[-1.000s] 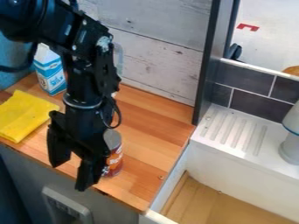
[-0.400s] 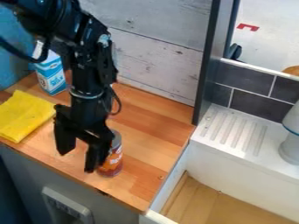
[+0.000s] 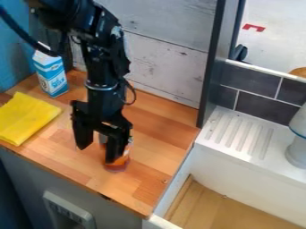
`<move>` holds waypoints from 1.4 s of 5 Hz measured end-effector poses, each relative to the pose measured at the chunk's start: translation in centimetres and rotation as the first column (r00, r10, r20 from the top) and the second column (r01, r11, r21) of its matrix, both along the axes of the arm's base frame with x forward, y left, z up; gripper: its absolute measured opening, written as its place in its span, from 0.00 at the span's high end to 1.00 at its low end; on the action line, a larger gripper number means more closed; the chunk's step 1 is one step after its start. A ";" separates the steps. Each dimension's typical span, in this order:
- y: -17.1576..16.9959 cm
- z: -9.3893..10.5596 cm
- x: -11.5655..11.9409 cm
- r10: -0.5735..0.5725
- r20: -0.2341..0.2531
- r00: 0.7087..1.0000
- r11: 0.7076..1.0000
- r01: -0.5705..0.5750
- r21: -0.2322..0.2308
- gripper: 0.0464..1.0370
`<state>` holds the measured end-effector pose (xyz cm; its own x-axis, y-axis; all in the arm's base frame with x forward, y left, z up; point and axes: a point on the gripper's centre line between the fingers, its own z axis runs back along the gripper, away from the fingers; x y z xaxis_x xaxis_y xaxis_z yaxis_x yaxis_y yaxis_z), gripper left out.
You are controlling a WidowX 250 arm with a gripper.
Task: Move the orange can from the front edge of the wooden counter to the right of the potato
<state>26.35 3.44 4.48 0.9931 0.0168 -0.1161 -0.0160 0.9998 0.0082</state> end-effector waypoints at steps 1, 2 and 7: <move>-0.2 -0.5 1.2 0.007 -0.005 1.000 1.000 -0.007 -0.014 0.04; 0.1 -0.2 4.2 0.016 0.029 0.999 1.000 -0.015 -0.024 0.04; 2.5 5.6 6.0 -0.034 0.157 0.987 0.999 0.039 -0.027 0.04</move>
<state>32.33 5.95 10.04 0.9989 -0.0211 0.0410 0.0220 0.9995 -0.0212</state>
